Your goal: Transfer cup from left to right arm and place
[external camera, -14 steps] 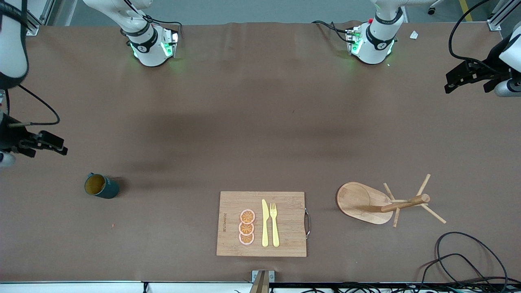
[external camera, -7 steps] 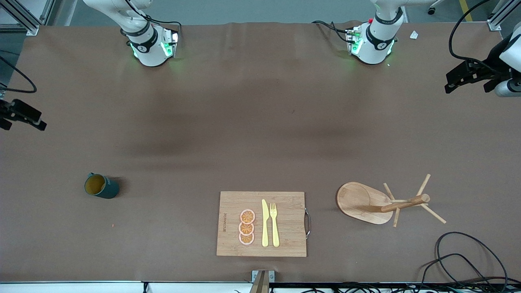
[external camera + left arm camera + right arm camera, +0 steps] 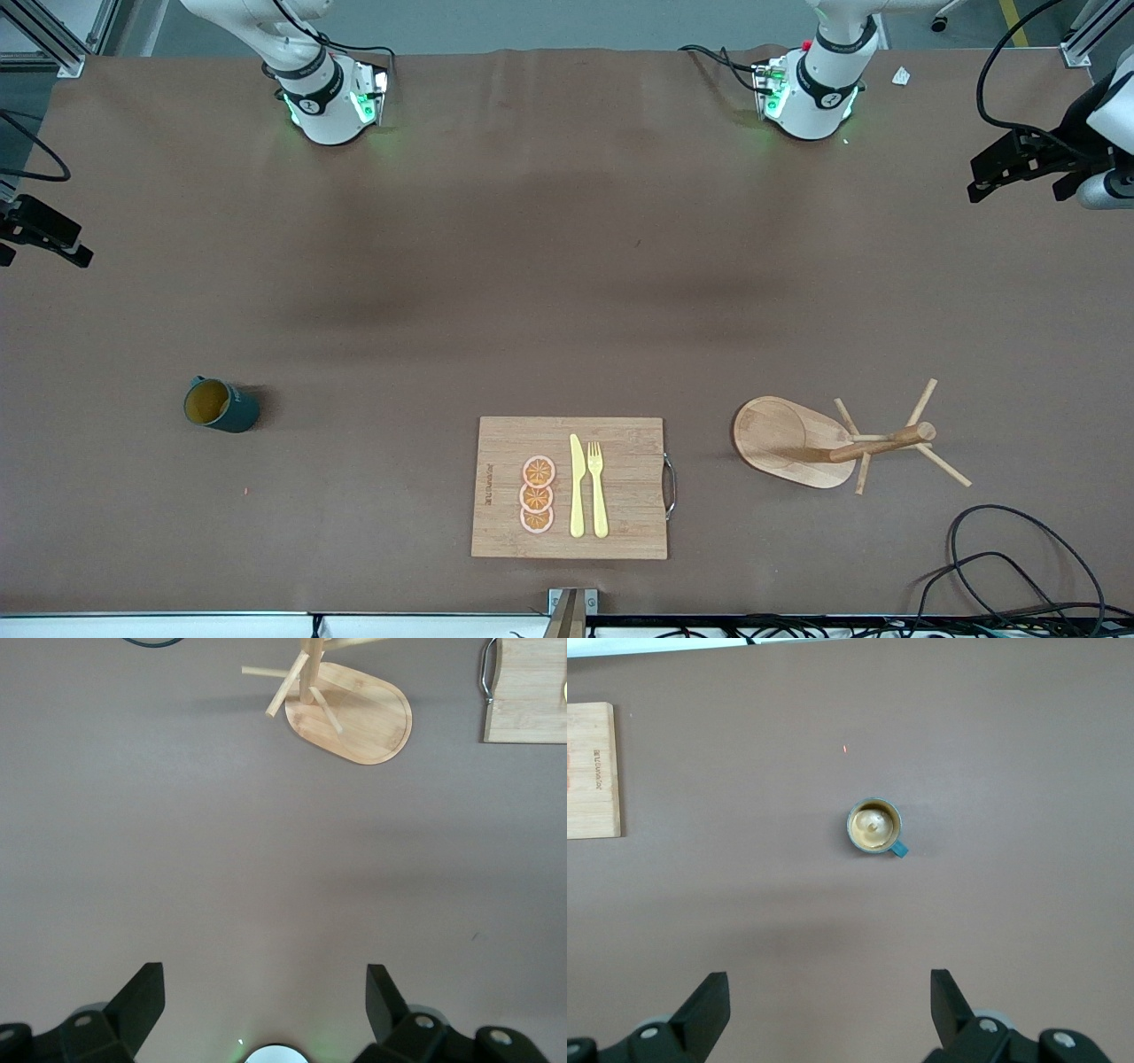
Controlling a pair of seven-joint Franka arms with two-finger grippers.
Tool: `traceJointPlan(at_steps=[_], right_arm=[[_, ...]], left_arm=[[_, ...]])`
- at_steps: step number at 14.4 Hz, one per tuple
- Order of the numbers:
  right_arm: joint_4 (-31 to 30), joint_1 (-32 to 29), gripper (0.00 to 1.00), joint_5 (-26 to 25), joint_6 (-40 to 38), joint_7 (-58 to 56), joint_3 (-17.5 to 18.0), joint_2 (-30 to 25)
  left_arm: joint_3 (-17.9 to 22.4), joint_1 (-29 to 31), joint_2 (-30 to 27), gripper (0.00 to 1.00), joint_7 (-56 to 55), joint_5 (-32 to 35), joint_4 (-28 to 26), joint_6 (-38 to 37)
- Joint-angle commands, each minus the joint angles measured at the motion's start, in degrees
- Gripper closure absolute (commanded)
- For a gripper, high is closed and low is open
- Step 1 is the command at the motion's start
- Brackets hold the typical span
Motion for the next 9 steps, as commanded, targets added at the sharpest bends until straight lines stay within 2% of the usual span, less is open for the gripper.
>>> traceJointPlan(at_steps=[1, 7, 9], right_arm=[[0.3, -1.0, 0.00, -0.5, -1.0, 0.8, 0.7, -0.8], [0.5, -0.9, 0.00, -0.7, -1.7, 0.5, 0.9, -0.8], [1.1, -0.5, 0.00, -2.3, -2.6, 0.3, 1.2, -0.7]], left_arm=[[-0.1, 0.3, 0.0, 0.00, 1.3, 0.9, 1.1, -0.9], [-0.2, -0.2, 1.2, 0.00, 1.0, 1.3, 2.0, -0.9], [-0.2, -0.2, 1.2, 0.00, 1.0, 1.7, 2.1, -1.1]])
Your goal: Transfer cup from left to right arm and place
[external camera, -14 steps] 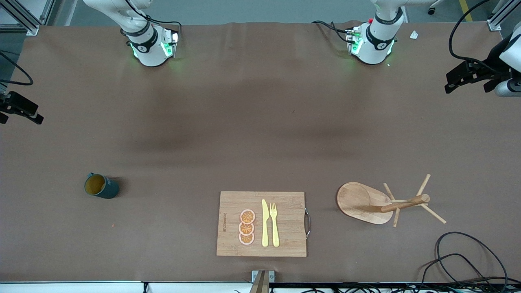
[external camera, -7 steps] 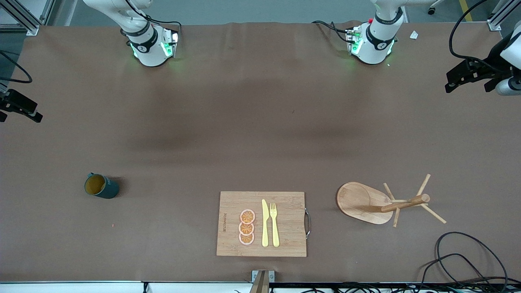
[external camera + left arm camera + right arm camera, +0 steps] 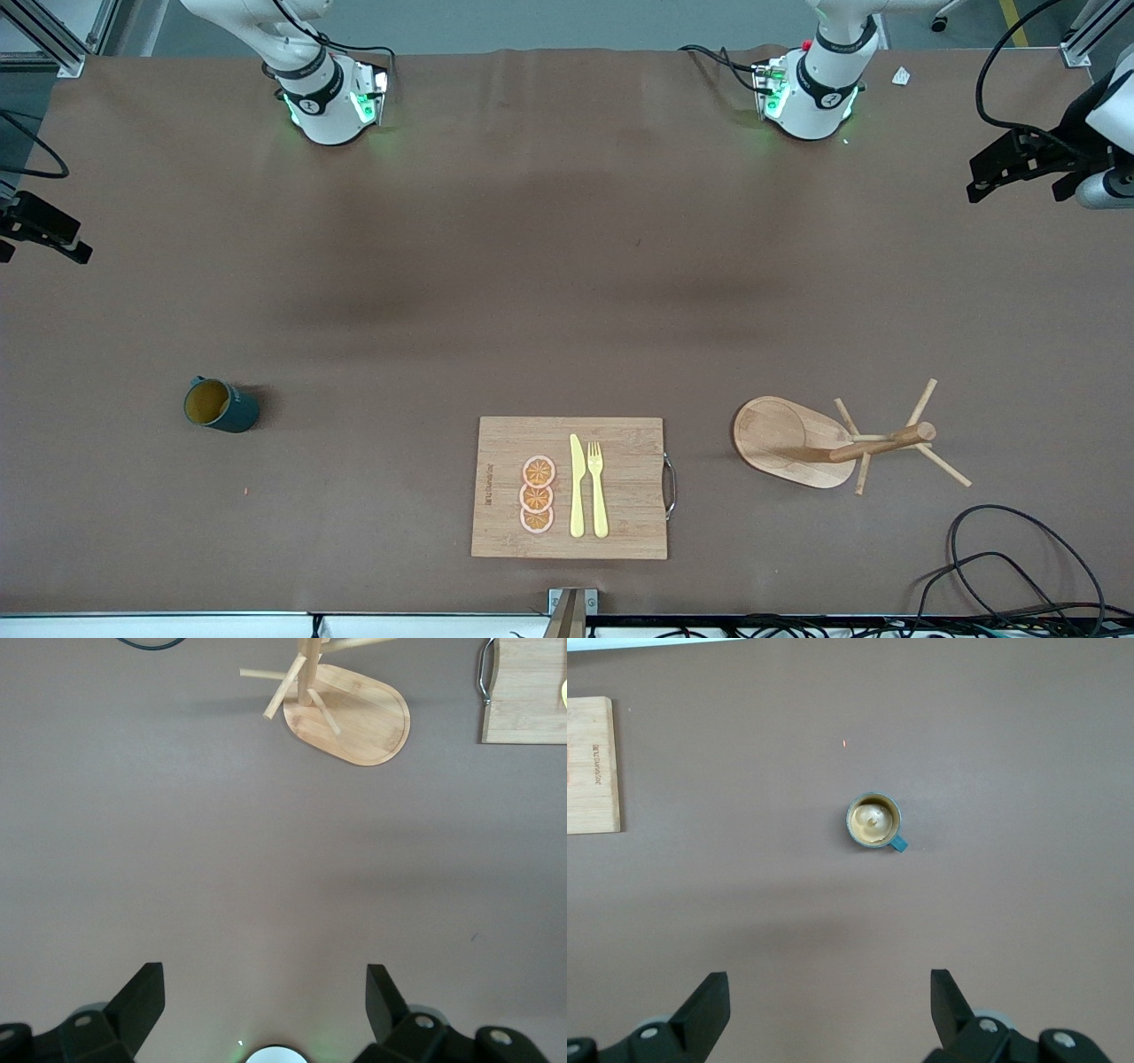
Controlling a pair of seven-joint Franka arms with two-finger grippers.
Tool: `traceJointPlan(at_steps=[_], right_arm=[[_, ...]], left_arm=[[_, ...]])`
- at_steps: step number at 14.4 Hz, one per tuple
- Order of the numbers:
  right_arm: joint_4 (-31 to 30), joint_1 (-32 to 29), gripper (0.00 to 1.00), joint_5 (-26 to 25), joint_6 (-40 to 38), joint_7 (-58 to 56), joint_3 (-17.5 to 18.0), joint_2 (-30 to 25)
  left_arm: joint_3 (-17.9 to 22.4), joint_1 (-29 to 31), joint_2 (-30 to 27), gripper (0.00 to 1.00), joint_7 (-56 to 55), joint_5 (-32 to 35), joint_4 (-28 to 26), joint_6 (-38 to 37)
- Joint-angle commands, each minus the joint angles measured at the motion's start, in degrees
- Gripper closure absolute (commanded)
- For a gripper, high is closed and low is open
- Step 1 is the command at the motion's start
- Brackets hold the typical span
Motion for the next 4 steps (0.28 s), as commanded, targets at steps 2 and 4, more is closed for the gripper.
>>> traceJointPlan(at_steps=[2, 4], right_arm=[[1.8, 0.4, 0.00, -2.7, -4.1, 0.5, 1.2, -0.6], [1.9, 0.5, 0.00, -2.7, -5.3, 0.6, 1.2, -0.8]], left_arm=[[-0.8, -0.2, 0.9, 0.00, 1.0, 1.6, 1.9, -1.1], [-1.5, -0.2, 0.9, 0.00, 0.9, 1.6, 1.8, -1.1]])
